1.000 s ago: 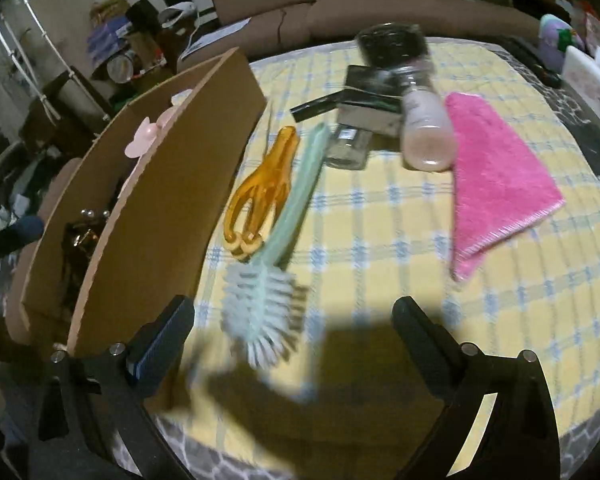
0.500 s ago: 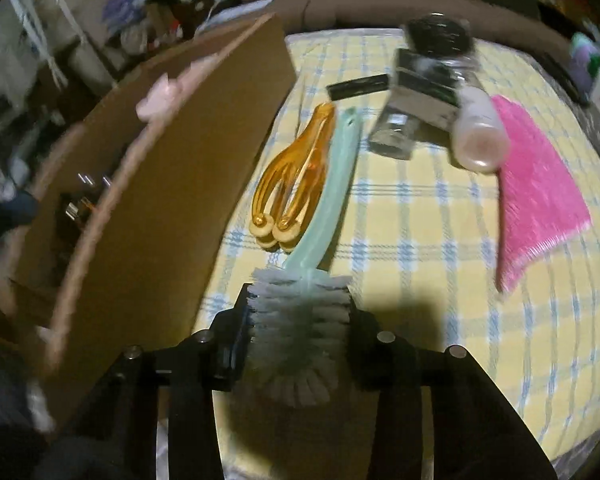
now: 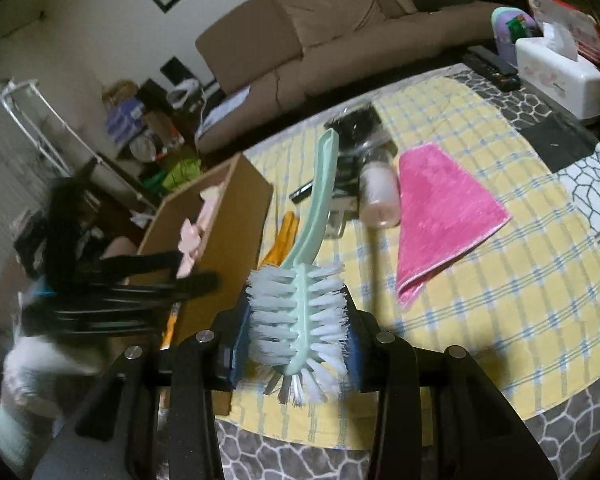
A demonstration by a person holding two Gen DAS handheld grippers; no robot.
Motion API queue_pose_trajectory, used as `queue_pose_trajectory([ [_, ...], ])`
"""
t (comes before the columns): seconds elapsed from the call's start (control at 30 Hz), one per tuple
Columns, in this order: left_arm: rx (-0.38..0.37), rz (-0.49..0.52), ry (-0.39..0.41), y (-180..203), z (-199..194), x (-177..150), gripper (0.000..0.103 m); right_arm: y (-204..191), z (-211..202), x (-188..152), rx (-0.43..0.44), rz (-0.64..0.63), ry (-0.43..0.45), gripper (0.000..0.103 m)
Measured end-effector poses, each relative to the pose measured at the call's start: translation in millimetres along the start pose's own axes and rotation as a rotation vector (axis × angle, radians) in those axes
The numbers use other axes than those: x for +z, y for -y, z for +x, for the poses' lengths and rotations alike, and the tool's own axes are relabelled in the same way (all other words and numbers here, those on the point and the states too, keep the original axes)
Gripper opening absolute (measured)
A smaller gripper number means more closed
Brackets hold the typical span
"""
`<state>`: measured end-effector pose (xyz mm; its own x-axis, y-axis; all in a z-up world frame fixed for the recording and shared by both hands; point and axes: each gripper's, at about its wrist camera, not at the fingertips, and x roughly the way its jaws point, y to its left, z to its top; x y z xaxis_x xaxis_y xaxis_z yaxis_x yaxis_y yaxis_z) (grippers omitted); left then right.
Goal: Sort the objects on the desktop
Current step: 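Grasp the orange hair clip with the left gripper while the right gripper holds the brush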
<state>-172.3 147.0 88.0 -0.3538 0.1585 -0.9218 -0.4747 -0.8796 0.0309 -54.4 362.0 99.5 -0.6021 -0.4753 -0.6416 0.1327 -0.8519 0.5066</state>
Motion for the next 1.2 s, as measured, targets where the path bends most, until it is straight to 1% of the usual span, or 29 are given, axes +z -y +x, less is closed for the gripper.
queue_pose_trajectory([
  [0.07, 0.071, 0.041, -0.004, 11.1, 10.3, 11.8, 0.082, 2.7, -5.5, 3.4, 0.016, 0.011, 0.013, 0.039],
  [0.1, 0.093, 0.055, -0.013, 15.5, 15.2, 19.8, 0.082, 6.6, -11.9, 4.3, 0.025, 0.018, 0.021, 0.039],
  [0.17, 0.104, 0.069, -0.033, 22.9, 21.4, 33.6, 0.077, 10.7, -15.8, 6.6, 0.036, 0.027, 0.03, 0.039],
  [0.2, 0.119, 0.09, -0.031, 27.9, 21.4, 40.2, 0.074, 14.1, -19.7, 8.1, 0.038, 0.033, 0.037, 0.039],
  [0.23, 0.132, 0.121, -0.022, 33.7, 19.7, 45.7, 0.062, 16.7, -21.1, 9.8, 0.039, 0.037, 0.041, 0.039],
  [0.27, 0.139, 0.147, -0.026, 38.5, 20.1, 49.5, 0.054, 19.4, -24.1, 10.0, 0.042, 0.042, 0.045, 0.04],
  [0.3, 0.147, 0.174, -0.048, 42.8, 23.5, 52.6, 0.053, 22.2, -27.5, 9.8, 0.042, 0.048, 0.05, 0.04],
  [0.33, 0.15, 0.212, -0.088, 47.1, 30.3, 54.7, 0.053, 26.0, -28.8, 10.9, 0.042, 0.053, 0.052, 0.04],
  [0.4, 0.128, 0.306, -0.19, 53.7, 47.2, 54.3, 0.053, 32.3, -32.2, 11.7, 0.042, 0.061, 0.056, 0.04],
  [0.47, 0.12, 0.363, -0.261, 55.8, 58.9, 51.8, 0.053, 37.6, -33.4, 12.1, 0.044, 0.067, 0.057, 0.04],
  [0.5, 0.115, 0.378, -0.29, 56.6, 62.8, 50.7, 0.052, 39.5, -34.6, 12.0, 0.046, 0.07, 0.058, 0.04],
  [0.63, 0.097, 0.405, -0.345, 63.5, 74.4, 41.6, 0.052, 41.6, -36.0, 12.9, 0.046, 0.064, 0.056, 0.04],
  [0.7, 0.109, 0.412, -0.377, 67.4, 85.2, 35.9, 0.05, 42.7, -36.9, 13.5, 0.045, 0.067, 0.059, 0.04],
  [0.73, 0.103, 0.406, -0.391, 68.5, 89.9, 33.9, 0.044, 43.3, -36.7, 13.5, 0.045, 0.07, 0.059, 0.04],
  [0.8, 0.093, 0.397, -0.4, 69.0, 94.9, 30.1, 0.04, 44.8, -36.3, 12.8, 0.043, 0.074, 0.057, 0.04],
  [0.83, 0.075, 0.378, -0.412, 66.8, 98.5, 28.0, 0.034, 45.4, -36.3, 12.4, 0.041, 0.075, 0.056, 0.04],
  [0.9, 0.093, 0.361, -0.415, 62.5, 103.9, 23.4, 0.033, 45.5, -36.9, 11.8, 0.039, 0.076, 0.056, 0.04],
  [0.93, 0.087, 0.339, -0.424, 59.2, 107.9, 20.3, 0.033, 45.7, -37.2, 11.8, 0.038, 0.077, 0.056, 0.04],
  [1.0, 0.061, 0.271, -0.396, 52.0, 107.3, 20.9, 0.034, 46.6, -38.0, 12.0, 0.038, 0.08, 0.059, 0.04],
  [1.03, 0.05, 0.247, -0.391, 49.4, 106.9, 21.3, 0.034, 47.0, -38.0, 12.3, 0.039, 0.082, 0.06, 0.04],
  [1.07, 0.043, 0.237, -0.381, 48.0, 105.7, 21.2, 0.032, 47.3, -37.5, 12.7, 0.039, 0.082, 0.06, 0.04],
  [1.1, 0.04, 0.236, -0.366, 47.8, 103.7, 20.7, 0.025, 47.3, -37.4, 12.7, 0.039, 0.082, 0.059, 0.04],
  [1.13, 0.057, 0.25, -0.342, 48.7, 100.6, 20.1, 0.012, 47.3, -37.5, 12.7, 0.04, 0.081, 0.058, 0.04],
  [1.17, 0.062, 0.249, -0.322, 48.3, 97.6, 19.8, 0.01, 46.4, -37.2, 12.6, 0.04, 0.079, 0.056, 0.04],
  [1.2, 0.053, 0.233, -0.294, 46.2, 92.6, 20.5, 0.009, 45.9, -36.6, 12.7, 0.04, 0.077, 0.054, 0.04],
])
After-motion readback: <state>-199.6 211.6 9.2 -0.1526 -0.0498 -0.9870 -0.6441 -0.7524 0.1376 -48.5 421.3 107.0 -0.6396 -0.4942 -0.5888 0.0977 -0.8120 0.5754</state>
